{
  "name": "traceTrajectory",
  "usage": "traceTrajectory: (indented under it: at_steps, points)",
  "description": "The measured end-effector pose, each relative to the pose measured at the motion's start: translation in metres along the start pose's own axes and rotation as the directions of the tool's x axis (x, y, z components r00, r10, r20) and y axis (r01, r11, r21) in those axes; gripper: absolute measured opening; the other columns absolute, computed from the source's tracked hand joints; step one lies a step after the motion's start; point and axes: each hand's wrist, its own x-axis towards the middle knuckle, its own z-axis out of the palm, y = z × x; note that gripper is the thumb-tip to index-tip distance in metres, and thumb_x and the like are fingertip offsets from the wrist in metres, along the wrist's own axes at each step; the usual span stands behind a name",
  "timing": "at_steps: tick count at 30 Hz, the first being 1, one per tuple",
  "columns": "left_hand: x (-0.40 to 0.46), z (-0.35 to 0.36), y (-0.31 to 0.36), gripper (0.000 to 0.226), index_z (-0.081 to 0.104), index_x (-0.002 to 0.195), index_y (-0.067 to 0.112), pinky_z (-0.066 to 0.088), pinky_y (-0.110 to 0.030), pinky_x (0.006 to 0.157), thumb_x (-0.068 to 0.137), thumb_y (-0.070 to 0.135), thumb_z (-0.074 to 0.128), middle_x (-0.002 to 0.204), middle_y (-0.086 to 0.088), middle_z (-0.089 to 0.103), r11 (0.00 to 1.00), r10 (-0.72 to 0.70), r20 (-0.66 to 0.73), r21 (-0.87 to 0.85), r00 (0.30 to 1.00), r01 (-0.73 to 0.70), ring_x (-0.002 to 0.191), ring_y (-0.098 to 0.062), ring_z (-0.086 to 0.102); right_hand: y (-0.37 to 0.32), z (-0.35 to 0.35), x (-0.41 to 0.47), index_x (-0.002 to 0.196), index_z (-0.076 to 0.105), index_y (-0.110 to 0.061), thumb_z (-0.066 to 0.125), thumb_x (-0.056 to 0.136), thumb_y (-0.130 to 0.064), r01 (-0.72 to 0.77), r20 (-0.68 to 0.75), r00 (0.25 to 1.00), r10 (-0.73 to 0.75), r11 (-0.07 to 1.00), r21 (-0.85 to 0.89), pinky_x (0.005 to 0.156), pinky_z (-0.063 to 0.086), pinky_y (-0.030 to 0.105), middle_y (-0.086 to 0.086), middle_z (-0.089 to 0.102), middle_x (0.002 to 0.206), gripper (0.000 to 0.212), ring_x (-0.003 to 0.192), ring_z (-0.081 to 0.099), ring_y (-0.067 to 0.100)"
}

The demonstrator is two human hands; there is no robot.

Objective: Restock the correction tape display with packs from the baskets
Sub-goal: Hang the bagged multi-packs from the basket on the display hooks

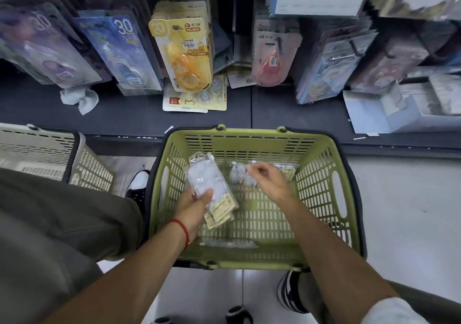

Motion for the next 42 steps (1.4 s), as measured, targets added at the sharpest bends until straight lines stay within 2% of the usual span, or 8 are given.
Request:
traceTrajectory:
  at_steps: [4, 14, 20, 25, 30, 34, 37, 42]
  points:
    - [0.005, -0.010, -0.009, 0.026, 0.066, 0.124, 0.016, 0.064, -0.051, 0.081, 0.101, 0.003, 0.065, 0.115, -0.010, 0.077, 0.998, -0.065, -0.089, -0.001, 0.994, 0.065, 0.098, -0.031, 0.076, 0.040, -0.016, 0.021, 0.150, 0.043, -0.011, 0.062, 0.102, -0.038, -0.097, -0.232, 0.963, -0.134, 0.633, -0.768, 0.113, 0.042, 0.045, 0.012, 0.048, 0.148, 0.057, 0.138, 0.045, 0.030]
    - [0.003, -0.010, -0.010, 0.022, 0.067, 0.117, 0.018, 0.063, -0.056, 0.089, 0.099, 0.006, 0.068, 0.107, -0.009, 0.080, 0.993, -0.065, -0.082, 0.089, 0.995, 0.072, 0.097, -0.030, 0.078, 0.063, 0.002, 0.038, 0.136, 0.038, -0.018, 0.076, 0.084, -0.063, -0.133, -0.209, 0.968, -0.138, 0.424, -0.896, 0.115, 0.039, 0.049, 0.007, 0.047, 0.131, 0.079, 0.125, 0.049, 0.026]
    - [0.004, -0.008, -0.011, 0.024, 0.067, 0.120, 0.017, 0.059, -0.063, 0.093, 0.098, 0.006, 0.070, 0.111, -0.010, 0.079, 0.994, -0.062, -0.082, 0.085, 0.995, 0.069, 0.102, -0.033, 0.076, 0.065, 0.004, 0.033, 0.151, 0.038, -0.027, 0.074, 0.089, -0.056, -0.120, -0.093, 0.993, 0.076, 0.566, -0.815, 0.117, 0.034, 0.050, 0.014, 0.044, 0.150, 0.078, 0.143, 0.040, 0.034]
    - [0.003, -0.008, -0.010, 0.022, 0.068, 0.117, 0.019, 0.059, -0.059, 0.094, 0.098, 0.007, 0.069, 0.113, -0.009, 0.077, 0.997, -0.074, -0.093, 0.026, 0.993, 0.077, 0.104, -0.034, 0.073, 0.036, -0.010, 0.020, 0.142, 0.060, -0.020, 0.081, 0.091, -0.029, -0.116, 0.094, 0.979, 0.182, 0.869, -0.481, 0.091, 0.052, 0.030, 0.007, 0.065, 0.132, 0.056, 0.114, 0.067, 0.026]
    - [-0.002, -0.007, -0.003, 0.014, 0.061, 0.098, 0.027, 0.060, -0.031, 0.051, 0.097, 0.014, 0.066, 0.091, -0.005, 0.070, 0.989, -0.094, -0.220, -0.133, 0.971, 0.066, 0.073, -0.028, 0.071, -0.013, -0.060, -0.020, 0.130, 0.068, -0.017, 0.077, 0.095, -0.017, -0.175, 0.348, 0.917, 0.196, 0.980, -0.091, 0.095, 0.061, 0.046, 0.008, 0.077, 0.118, 0.037, 0.103, 0.077, 0.025]
    - [-0.014, -0.001, 0.015, 0.024, 0.062, 0.120, 0.017, 0.060, -0.063, 0.078, 0.095, 0.017, 0.062, 0.106, -0.026, 0.071, 0.961, -0.109, -0.224, -0.273, 0.969, 0.045, 0.087, -0.047, 0.074, -0.061, -0.083, -0.059, 0.131, 0.067, -0.027, 0.075, 0.094, -0.016, -0.145, 0.378, 0.924, 0.058, 0.967, 0.208, 0.098, 0.057, 0.045, 0.004, 0.076, 0.126, 0.040, 0.116, 0.072, 0.026]
    - [-0.030, 0.010, 0.041, 0.044, 0.062, 0.134, 0.013, 0.057, -0.061, 0.093, 0.093, 0.027, 0.061, 0.124, -0.023, 0.069, 0.892, -0.124, -0.024, -0.441, 0.992, 0.101, 0.103, -0.046, 0.070, -0.104, -0.077, -0.076, 0.137, 0.063, -0.020, 0.073, 0.095, -0.010, -0.050, 0.352, 0.933, -0.072, 0.944, 0.326, 0.103, 0.055, 0.050, 0.011, 0.075, 0.128, 0.045, 0.115, 0.072, 0.030]
    - [-0.059, 0.017, 0.097, 0.046, 0.061, 0.137, 0.020, 0.048, -0.072, 0.104, 0.093, 0.020, 0.070, 0.126, -0.015, 0.075, 0.839, 0.215, 0.161, -0.535, 0.963, -0.098, 0.118, -0.043, 0.069, -0.180, -0.061, -0.096, 0.120, 0.072, -0.015, 0.075, 0.097, -0.020, 0.192, 0.026, 0.980, -0.199, 0.968, 0.160, 0.101, 0.058, 0.050, 0.007, 0.081, 0.108, 0.024, 0.105, 0.076, 0.029]
